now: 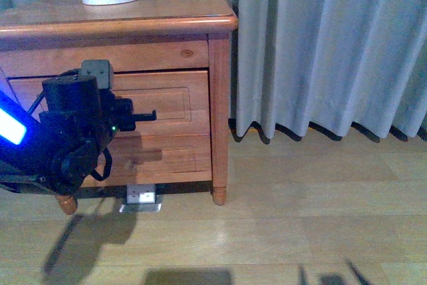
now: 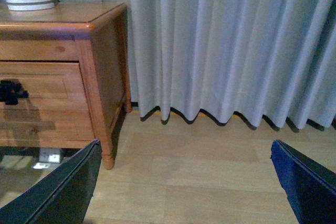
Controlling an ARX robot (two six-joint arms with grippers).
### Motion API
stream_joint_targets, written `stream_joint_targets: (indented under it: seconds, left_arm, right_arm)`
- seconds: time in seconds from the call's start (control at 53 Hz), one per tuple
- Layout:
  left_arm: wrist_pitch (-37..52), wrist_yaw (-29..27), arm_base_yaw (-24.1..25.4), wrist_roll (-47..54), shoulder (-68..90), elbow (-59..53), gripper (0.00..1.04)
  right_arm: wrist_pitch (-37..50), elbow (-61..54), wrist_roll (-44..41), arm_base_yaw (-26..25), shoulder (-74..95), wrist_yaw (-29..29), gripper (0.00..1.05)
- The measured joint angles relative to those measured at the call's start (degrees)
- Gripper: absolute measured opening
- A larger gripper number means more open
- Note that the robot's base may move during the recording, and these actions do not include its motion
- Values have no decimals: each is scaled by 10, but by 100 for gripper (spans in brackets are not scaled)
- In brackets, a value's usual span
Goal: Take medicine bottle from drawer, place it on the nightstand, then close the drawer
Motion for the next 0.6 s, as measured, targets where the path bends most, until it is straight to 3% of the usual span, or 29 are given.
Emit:
stream_joint_targets:
  seconds: [0.396,0.604]
  left_arm:
    - [-4,0,0,0,3,-5,97]
    - [-4,0,0,0,3,-5,98]
  right_arm:
    - [0,0,0,0,0,0,98]
    - [0,0,0,0,0,0,98]
